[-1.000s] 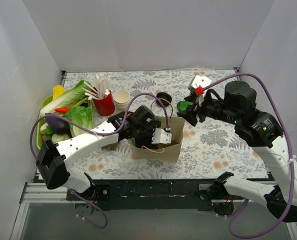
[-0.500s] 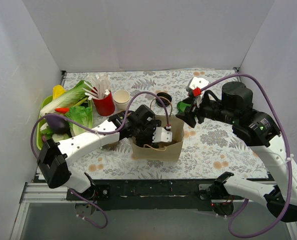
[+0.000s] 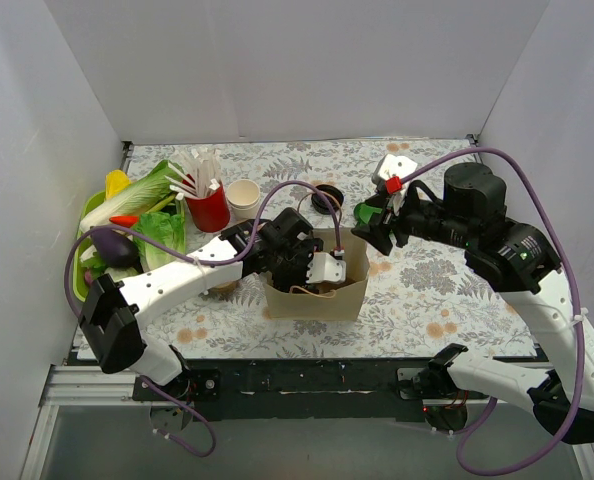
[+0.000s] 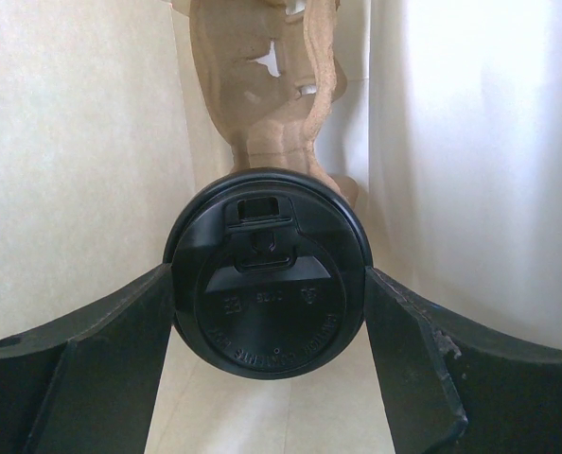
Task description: Pack the takeout coffee
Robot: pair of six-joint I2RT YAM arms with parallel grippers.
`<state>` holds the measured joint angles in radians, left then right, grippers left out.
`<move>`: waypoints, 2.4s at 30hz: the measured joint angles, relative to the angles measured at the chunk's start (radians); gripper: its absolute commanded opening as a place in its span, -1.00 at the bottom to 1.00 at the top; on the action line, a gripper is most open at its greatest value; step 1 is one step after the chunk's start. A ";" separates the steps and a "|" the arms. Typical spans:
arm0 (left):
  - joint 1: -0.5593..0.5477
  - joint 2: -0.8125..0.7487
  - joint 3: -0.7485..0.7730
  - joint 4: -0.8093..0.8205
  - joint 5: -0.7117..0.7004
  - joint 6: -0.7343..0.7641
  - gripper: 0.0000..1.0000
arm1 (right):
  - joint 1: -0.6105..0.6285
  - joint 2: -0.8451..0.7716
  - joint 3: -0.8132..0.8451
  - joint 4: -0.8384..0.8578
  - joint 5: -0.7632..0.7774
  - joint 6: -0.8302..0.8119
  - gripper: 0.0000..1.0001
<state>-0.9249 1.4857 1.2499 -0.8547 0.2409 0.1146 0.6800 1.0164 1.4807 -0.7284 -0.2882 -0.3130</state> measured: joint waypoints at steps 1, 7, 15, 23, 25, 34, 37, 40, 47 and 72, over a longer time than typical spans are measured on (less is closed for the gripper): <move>0.000 -0.001 0.000 0.000 -0.001 0.000 -0.56 | 0.000 0.001 0.003 -0.003 0.000 -0.003 0.35; 0.000 -0.005 0.000 -0.007 -0.006 0.000 -0.01 | -0.006 0.006 0.024 -0.004 0.011 -0.027 0.35; -0.002 -0.021 0.000 -0.044 -0.007 -0.003 0.45 | -0.011 0.014 0.035 -0.009 0.039 -0.058 0.35; -0.002 -0.037 0.000 -0.083 -0.007 -0.020 0.62 | -0.012 0.021 0.036 -0.013 0.054 -0.078 0.36; -0.002 -0.039 0.000 -0.087 -0.006 -0.023 0.64 | -0.012 0.022 0.036 -0.013 0.055 -0.081 0.35; -0.002 -0.041 0.000 -0.090 -0.004 -0.027 0.94 | -0.012 0.026 0.036 -0.013 0.055 -0.084 0.36; -0.002 -0.041 0.000 -0.095 -0.004 -0.029 0.96 | -0.012 0.026 0.036 -0.013 0.059 -0.084 0.36; -0.002 -0.041 0.000 -0.109 0.000 -0.034 0.96 | -0.013 0.026 0.036 -0.013 0.061 -0.084 0.36; -0.002 -0.044 0.000 -0.115 0.008 -0.038 0.96 | -0.019 0.025 0.036 -0.012 0.066 -0.085 0.37; -0.006 -0.160 0.012 -0.018 0.114 -0.113 0.96 | -0.020 0.046 0.050 -0.014 0.093 -0.111 0.45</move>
<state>-0.9314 1.3254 1.2617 -0.8726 0.3550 0.0013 0.6601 1.0622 1.5307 -0.7429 -0.1951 -0.4244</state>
